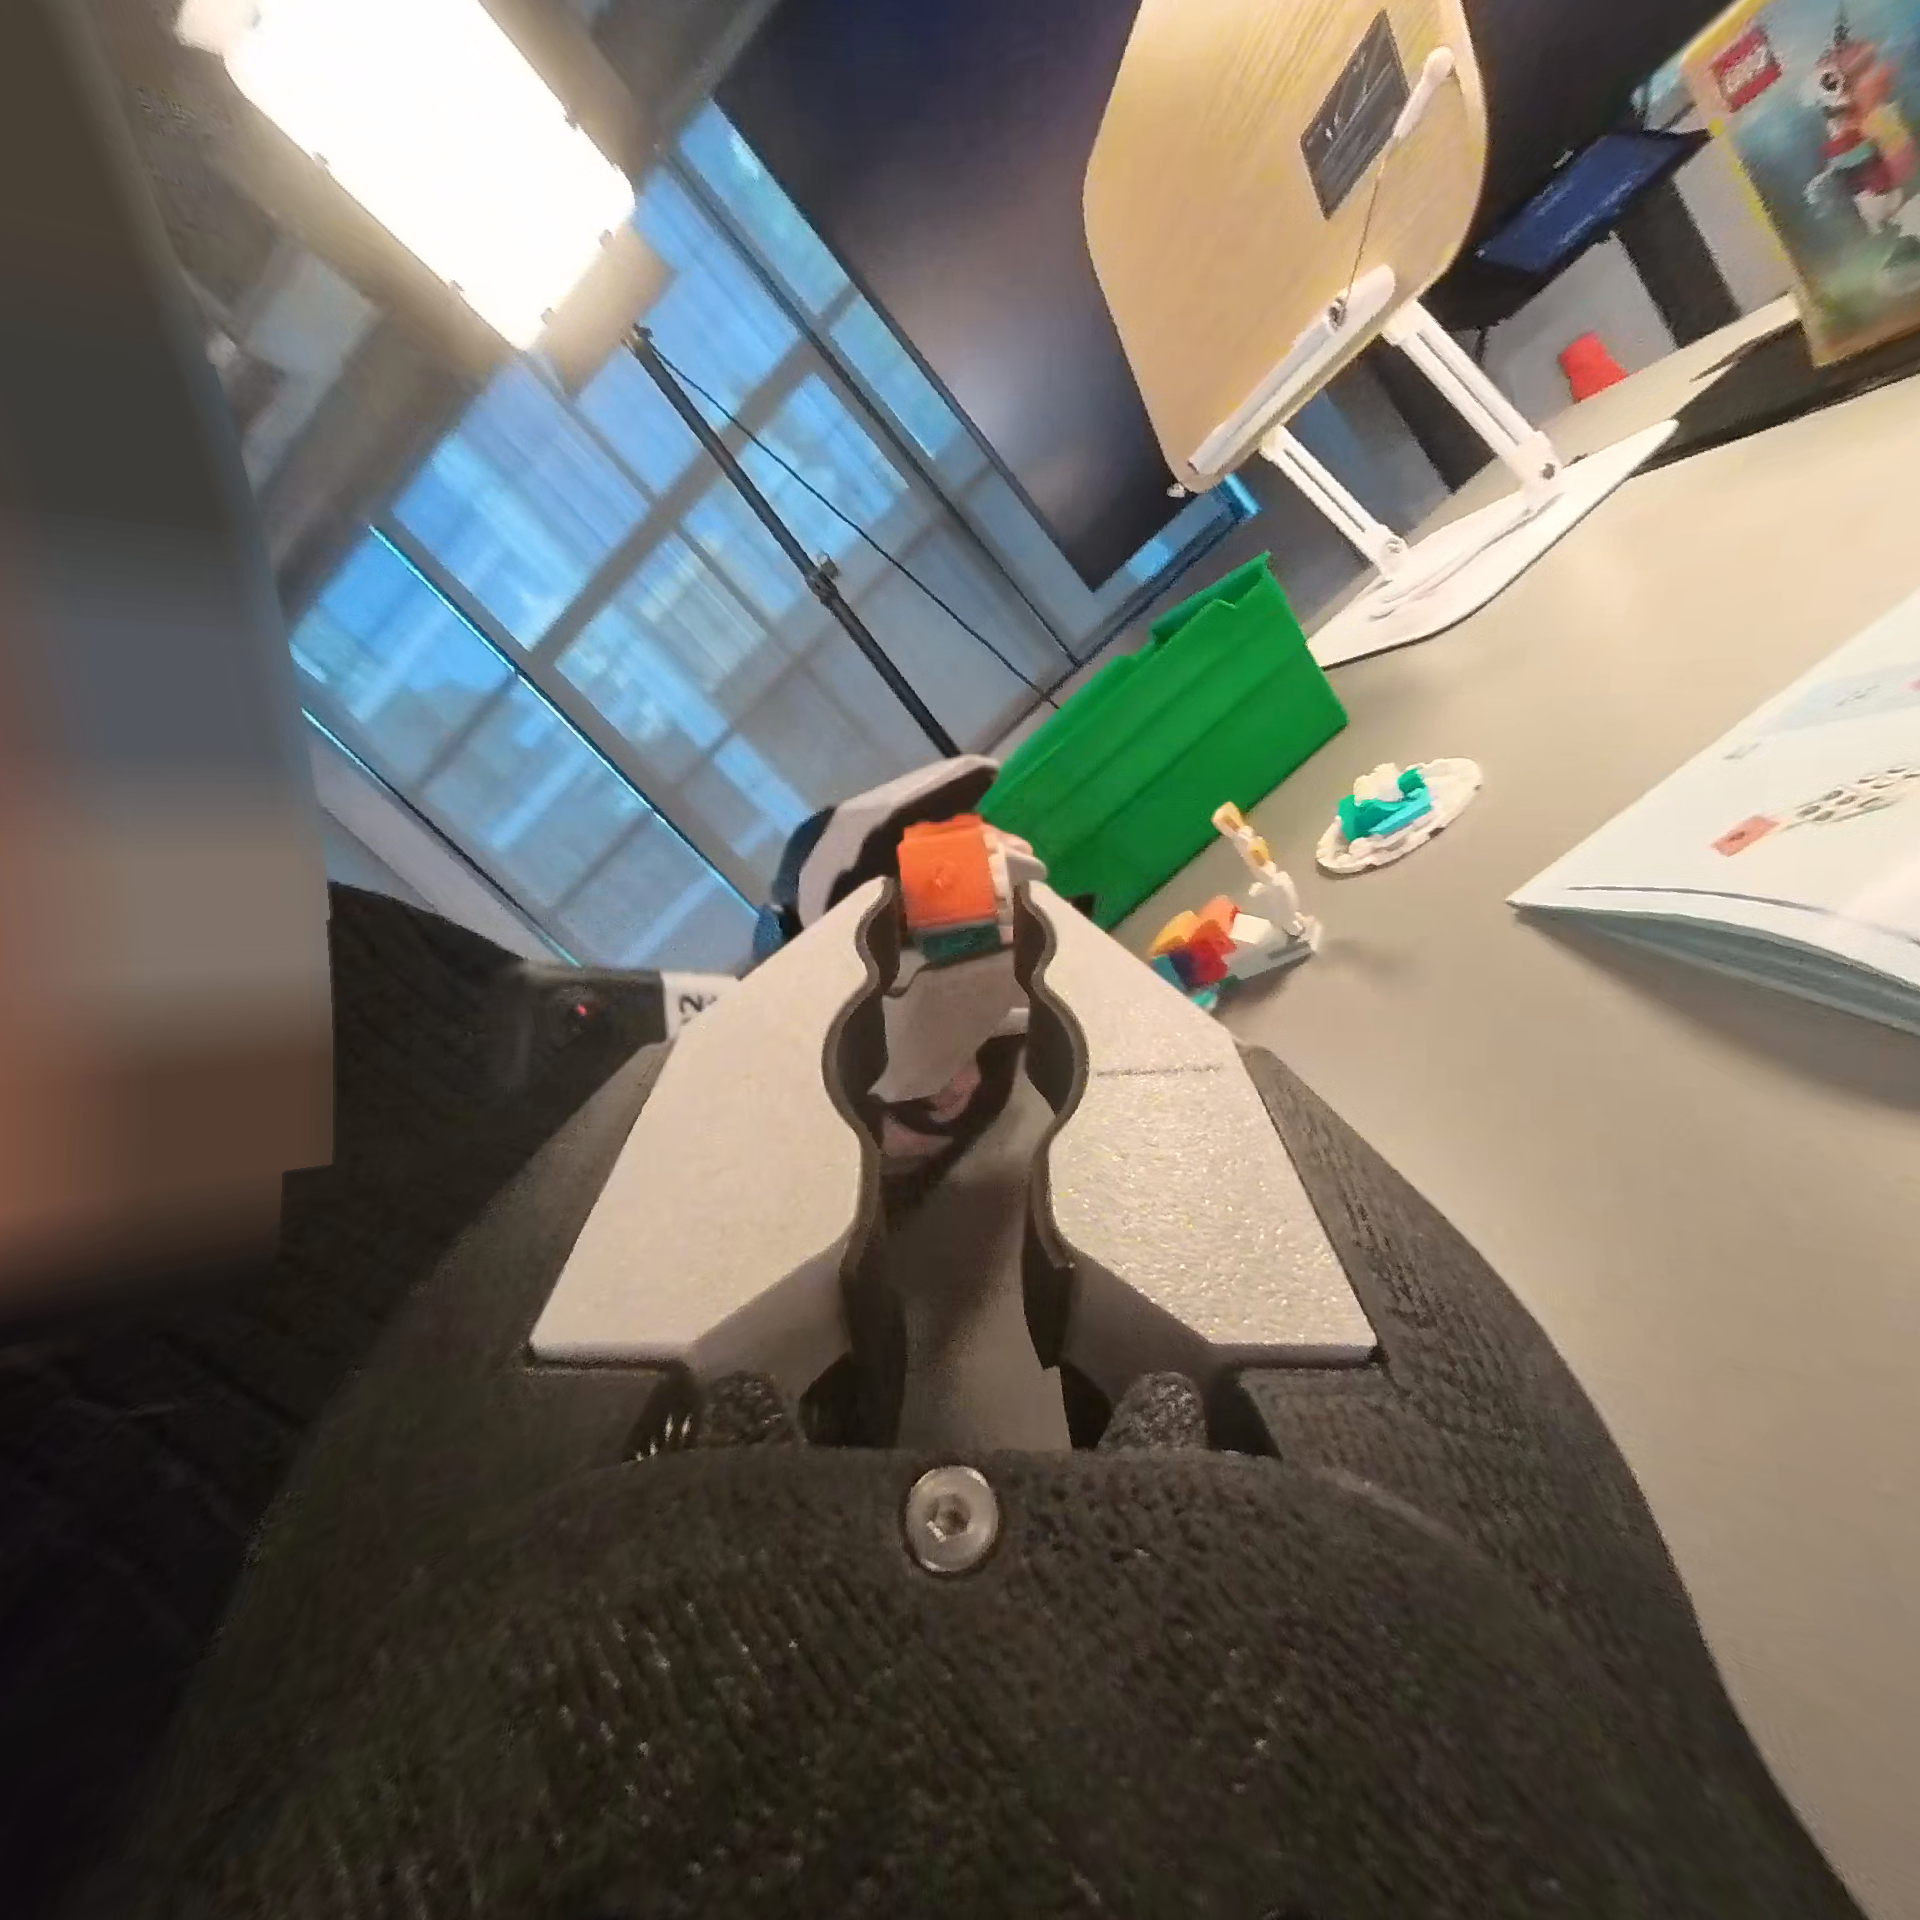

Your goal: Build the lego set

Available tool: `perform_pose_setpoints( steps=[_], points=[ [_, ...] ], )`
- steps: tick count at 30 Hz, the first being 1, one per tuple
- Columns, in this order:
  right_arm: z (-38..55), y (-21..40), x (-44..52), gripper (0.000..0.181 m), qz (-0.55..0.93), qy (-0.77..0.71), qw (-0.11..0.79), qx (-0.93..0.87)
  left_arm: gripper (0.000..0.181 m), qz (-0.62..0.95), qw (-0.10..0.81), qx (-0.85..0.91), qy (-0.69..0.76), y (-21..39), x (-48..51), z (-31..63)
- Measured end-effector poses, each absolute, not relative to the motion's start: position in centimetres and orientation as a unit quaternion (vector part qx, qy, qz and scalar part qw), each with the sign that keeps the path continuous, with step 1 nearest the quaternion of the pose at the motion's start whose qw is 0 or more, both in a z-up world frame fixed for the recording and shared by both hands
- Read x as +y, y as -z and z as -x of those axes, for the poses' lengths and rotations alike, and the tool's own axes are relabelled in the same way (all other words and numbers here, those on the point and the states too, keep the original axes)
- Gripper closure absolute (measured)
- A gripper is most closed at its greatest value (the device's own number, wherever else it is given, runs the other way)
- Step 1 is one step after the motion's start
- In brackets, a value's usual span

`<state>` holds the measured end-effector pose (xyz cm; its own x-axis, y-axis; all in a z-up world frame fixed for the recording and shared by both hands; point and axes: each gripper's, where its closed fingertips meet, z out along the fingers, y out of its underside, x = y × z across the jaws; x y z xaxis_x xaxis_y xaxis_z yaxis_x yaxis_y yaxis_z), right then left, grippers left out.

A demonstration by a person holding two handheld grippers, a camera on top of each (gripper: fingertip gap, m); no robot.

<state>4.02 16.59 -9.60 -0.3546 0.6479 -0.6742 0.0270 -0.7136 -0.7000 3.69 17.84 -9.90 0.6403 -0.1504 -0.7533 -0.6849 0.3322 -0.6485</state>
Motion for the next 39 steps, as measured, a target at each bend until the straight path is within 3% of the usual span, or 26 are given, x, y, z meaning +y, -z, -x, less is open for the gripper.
perform_pose_setpoints(
  steps=[7, 9, 13, 18, 23, 32, 39],
  points=[
    [-4.3, 9.5, 17.4, 0.161, 0.526, -0.775, 0.201, -0.287, 0.155, 0.579, 0.708, 0.377, -0.149, 10.5, 18.1, -3.5],
    [-4.8, 9.1, 18.3, 0.151, 0.525, -0.773, 0.224, -0.277, 0.155, 0.592, 0.698, 0.377, -0.142, 11.0, 18.3, -3.3],
    [-6.1, 8.6, 21.0, 0.147, 0.535, -0.712, 0.353, -0.288, 0.155, 0.635, 0.656, 0.395, -0.099, 13.0, 18.4, -3.8],
    [-9.3, 8.0, 26.1, 0.148, 0.556, -0.543, 0.561, -0.284, 0.155, 0.774, 0.485, 0.405, 0.046, 18.7, 17.7, -5.5],
    [-12.4, 7.7, 29.0, 0.154, 0.551, -0.376, 0.686, -0.29, 0.155, 0.827, 0.381, 0.401, 0.106, 21.9, 16.4, -6.3],
    [-12.8, 7.2, 28.8, 0.155, 0.521, -0.311, 0.734, -0.304, 0.147, 0.825, 0.403, 0.379, 0.113, 21.3, 16.7, -5.9],
    [-15.2, 6.5, 30.1, 0.156, 0.506, -0.255, 0.78, -0.265, 0.144, 0.806, 0.469, 0.339, 0.125, 16.3, 14.1, -3.5]
  ],
)
